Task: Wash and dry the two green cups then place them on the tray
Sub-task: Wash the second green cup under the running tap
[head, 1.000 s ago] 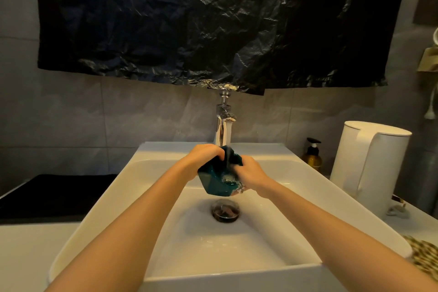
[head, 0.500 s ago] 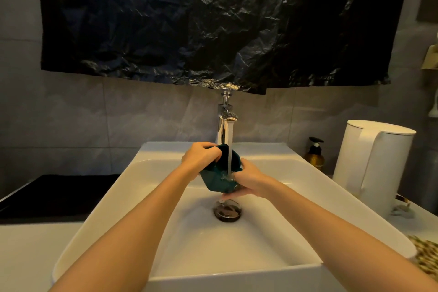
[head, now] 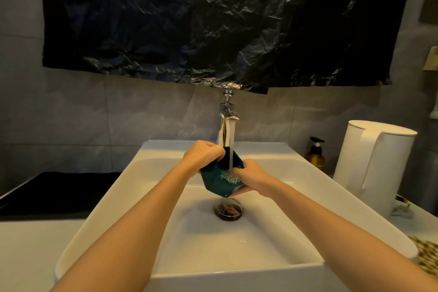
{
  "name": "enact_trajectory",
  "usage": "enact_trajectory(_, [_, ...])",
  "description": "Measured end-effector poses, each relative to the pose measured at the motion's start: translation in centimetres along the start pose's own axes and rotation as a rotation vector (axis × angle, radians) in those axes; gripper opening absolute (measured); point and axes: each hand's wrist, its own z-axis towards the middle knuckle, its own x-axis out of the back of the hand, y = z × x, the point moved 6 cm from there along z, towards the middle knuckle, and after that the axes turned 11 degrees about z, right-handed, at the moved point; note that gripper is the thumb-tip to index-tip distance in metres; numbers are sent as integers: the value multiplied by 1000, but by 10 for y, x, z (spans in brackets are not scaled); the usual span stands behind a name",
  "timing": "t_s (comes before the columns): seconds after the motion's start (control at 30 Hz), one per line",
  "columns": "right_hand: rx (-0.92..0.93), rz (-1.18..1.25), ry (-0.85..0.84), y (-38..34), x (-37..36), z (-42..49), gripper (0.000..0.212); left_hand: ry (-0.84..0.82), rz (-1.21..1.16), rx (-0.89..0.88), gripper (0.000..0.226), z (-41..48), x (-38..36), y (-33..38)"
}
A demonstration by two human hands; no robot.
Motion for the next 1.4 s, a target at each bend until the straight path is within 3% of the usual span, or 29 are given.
enact_trajectory(0.1, [-24, -49, 9, 4, 2, 1, 19, -31, 32, 12, 10, -1, -1, 0])
enact_trajectory(0.23, [-181, 124, -240, 8, -15, -4, 33, -30, 81, 1, 10, 1, 2, -4])
enact_trajectory(0.27, [-179, 132, -224, 9, -16, -4, 33, -37, 74, -1, 10, 2, 2, -4])
enact_trajectory(0.37, [-57, -71, 43, 5, -2, 3, 18, -71, 6, 9, 9, 1, -2, -3])
enact_trajectory(0.4, [-39, -98, 109, 2, 3, 5, 23, -82, -22, 16, 8, 0, -2, -1])
enact_trajectory(0.5, [-35, -116, 149, -7, 5, -3, 24, -110, -117, 52, 7, -3, -2, 0])
enact_trajectory(0.6, [-219, 196, 23, -9, -8, -18, 10, -154, -265, 143, 3, -6, -6, -8])
enact_trajectory(0.7, [-272, 361, 14, -17, -12, -25, 26, -223, -446, 235, 17, -7, -10, -16])
enact_trajectory(0.83, [-112, 117, 231, -23, 1, -23, 27, -318, -417, 265, 15, -13, -23, -18])
enact_trajectory(0.97, [123, -318, 305, -34, 13, -25, 24, -301, -199, 110, 44, -9, -40, -21])
enact_trajectory(1.1, [169, -358, 258, -33, 16, -26, 33, -338, -243, 99, 39, -11, -50, -24])
enact_trajectory(1.27, [193, -356, 197, -31, 11, -21, 32, -110, -17, 44, 28, -5, -41, -25])
enact_trajectory(1.4, [180, -349, 314, -29, 20, -19, 26, -235, -134, 28, 23, -5, -49, -20])
